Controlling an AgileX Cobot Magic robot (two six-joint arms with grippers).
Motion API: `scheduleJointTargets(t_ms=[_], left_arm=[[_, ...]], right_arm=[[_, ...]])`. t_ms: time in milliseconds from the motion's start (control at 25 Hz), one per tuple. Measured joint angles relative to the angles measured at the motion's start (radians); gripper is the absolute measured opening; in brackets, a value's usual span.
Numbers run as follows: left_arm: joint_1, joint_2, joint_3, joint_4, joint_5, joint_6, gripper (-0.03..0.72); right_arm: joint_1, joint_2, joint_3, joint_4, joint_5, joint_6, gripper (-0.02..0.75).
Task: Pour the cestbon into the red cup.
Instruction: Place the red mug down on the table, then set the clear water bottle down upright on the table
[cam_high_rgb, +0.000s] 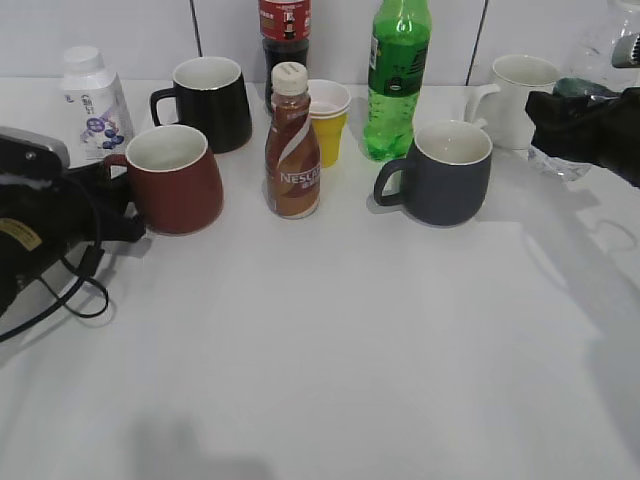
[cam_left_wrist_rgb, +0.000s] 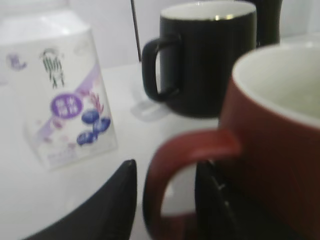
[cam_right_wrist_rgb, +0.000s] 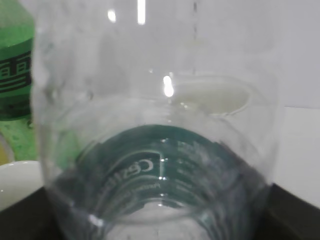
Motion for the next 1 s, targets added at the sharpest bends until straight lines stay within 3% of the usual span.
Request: scheduleJointTargets(t_ms=[360, 680, 1000], left_arm=[[0.000, -0.105, 0.122, -0.021, 0.004, 0.000, 0.312], [0.000, -0.268, 0.212, -0.044, 0.002, -0.013, 0.312], [0.000, -0.409, 0.247, -0.005, 0.022, -0.170, 0.312]], right_arm=[[0.000, 0.050, -0.001, 0.000, -0.003, 0.000, 0.475], [0.000, 0.221, -0.002, 0.032, -0.163, -0.054, 0.475], [0.000, 0.263, -0.003, 0.102, -0.230, -0.075, 0.475]])
